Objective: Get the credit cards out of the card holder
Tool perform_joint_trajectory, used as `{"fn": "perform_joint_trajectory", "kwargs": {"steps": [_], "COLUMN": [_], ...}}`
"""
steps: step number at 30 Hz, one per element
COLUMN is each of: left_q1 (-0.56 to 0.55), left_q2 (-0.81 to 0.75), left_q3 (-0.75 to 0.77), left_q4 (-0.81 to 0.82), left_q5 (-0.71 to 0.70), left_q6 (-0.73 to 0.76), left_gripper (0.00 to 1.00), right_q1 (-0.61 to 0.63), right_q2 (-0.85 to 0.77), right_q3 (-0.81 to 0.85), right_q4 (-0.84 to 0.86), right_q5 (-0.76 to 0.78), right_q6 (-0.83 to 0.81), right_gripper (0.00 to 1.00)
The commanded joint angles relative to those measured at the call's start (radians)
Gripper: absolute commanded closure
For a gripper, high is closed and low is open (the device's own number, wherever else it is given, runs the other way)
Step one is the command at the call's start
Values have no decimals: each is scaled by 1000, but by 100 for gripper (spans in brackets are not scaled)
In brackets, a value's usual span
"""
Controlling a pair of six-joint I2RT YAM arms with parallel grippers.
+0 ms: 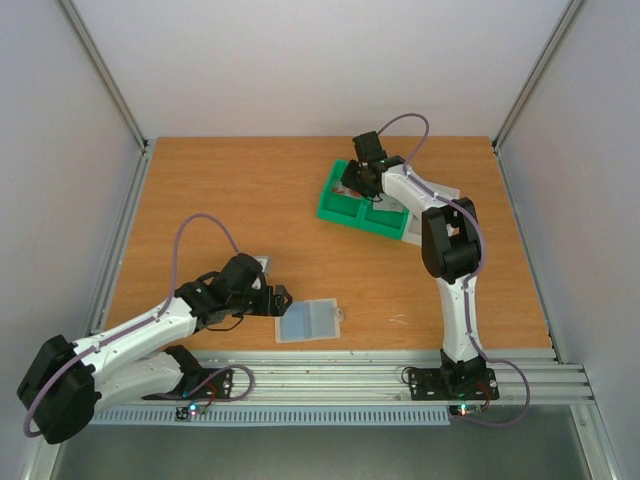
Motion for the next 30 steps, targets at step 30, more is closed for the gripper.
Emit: {"fn": "perform_joint_trajectory", "kwargs": {"steps": [30], "left_q1": [3], "left_q2": [-34], "left_q3": [-63], "left_q4": [108], "left_q5": [222], "left_q6": [-159], "left_gripper": [34], "right_q1": [236], "right_q2": [-817], "right_q3": [-757], "right_q4": [-158], "right_q5": [-294], "right_q6": [-18], "right_gripper": [59]}}
